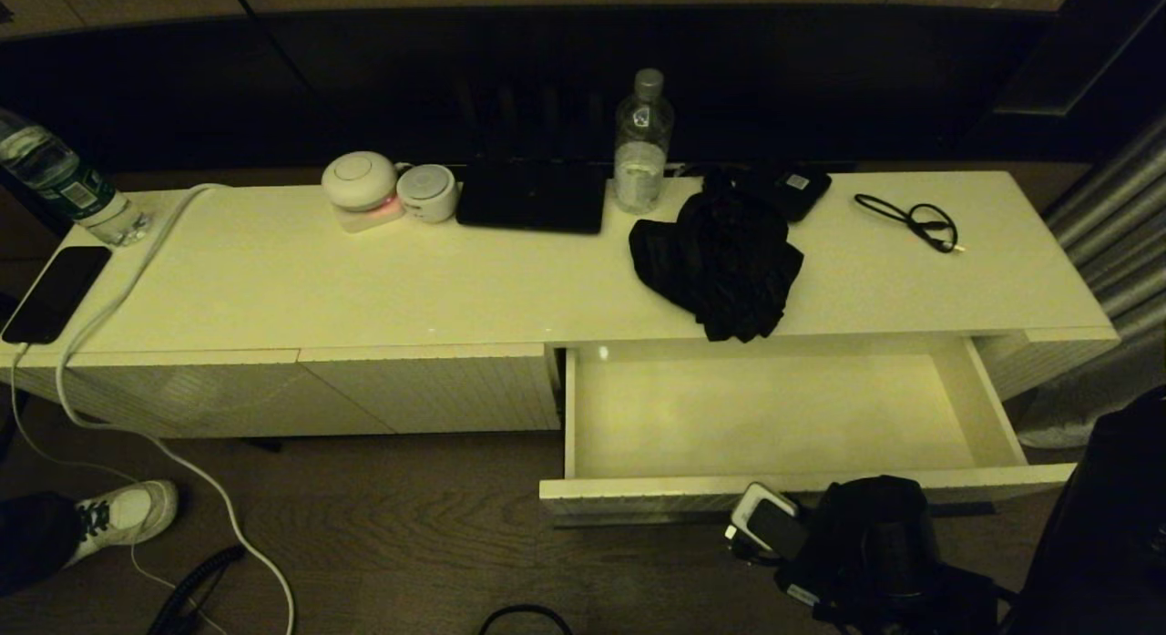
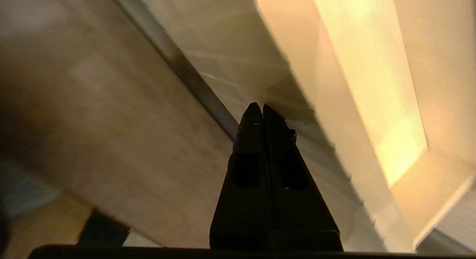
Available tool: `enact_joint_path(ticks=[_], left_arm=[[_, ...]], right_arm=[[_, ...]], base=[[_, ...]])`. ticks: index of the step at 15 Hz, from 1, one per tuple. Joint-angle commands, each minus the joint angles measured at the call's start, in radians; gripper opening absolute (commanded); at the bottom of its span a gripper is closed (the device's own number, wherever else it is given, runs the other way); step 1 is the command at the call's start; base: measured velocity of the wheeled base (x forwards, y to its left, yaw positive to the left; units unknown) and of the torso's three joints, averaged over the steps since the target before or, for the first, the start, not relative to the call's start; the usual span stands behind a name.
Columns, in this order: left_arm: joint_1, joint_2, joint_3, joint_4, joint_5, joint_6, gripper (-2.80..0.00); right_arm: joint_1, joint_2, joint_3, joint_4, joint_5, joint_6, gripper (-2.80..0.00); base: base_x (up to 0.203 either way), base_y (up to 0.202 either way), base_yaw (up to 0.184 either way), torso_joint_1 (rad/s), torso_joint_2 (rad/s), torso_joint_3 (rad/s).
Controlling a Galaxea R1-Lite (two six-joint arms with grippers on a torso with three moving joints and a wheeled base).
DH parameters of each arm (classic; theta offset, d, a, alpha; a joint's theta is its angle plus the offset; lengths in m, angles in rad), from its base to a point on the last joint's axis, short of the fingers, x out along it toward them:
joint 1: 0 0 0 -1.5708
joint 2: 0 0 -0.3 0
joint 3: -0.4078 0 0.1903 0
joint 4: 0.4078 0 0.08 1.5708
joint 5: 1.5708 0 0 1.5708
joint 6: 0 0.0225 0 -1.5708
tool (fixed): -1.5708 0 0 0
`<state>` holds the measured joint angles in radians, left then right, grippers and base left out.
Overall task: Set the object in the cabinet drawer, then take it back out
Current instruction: Close the drawer
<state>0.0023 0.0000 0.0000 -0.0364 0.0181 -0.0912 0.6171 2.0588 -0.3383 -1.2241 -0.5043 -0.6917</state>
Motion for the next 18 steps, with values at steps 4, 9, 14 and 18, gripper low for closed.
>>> enact_joint_path(ticks=[4, 9, 14, 18], left_arm=[[0.001, -0.002, 0.000, 0.000, 0.000, -0.001, -2.80], [0.001, -0.002, 0.000, 0.000, 0.000, -0.001, -2.80], [-0.001, -0.002, 0.000, 0.000, 0.000, -0.001, -2.80], [0.001, -0.002, 0.000, 0.000, 0.000, -0.001, -2.80]], right_arm=[[-0.063, 0.068, -0.092, -0.046, -0.012, -0.003, -2.80], [-0.110, 0.125, -0.243, -0.102, -0.029, -0.002, -2.80], [-0.122, 0.174, -0.356, -0.115, -0.039, 0.014, -2.80], [-0.141, 0.194, -0.414, -0.115, -0.039, 0.014, -2.80]], base=[[0.000, 0.000, 0.000, 0.000, 0.00, 0.000], [0.000, 0.000, 0.000, 0.000, 0.00, 0.000], [0.000, 0.000, 0.000, 0.000, 0.00, 0.000], [0.000, 0.000, 0.000, 0.000, 0.00, 0.000]])
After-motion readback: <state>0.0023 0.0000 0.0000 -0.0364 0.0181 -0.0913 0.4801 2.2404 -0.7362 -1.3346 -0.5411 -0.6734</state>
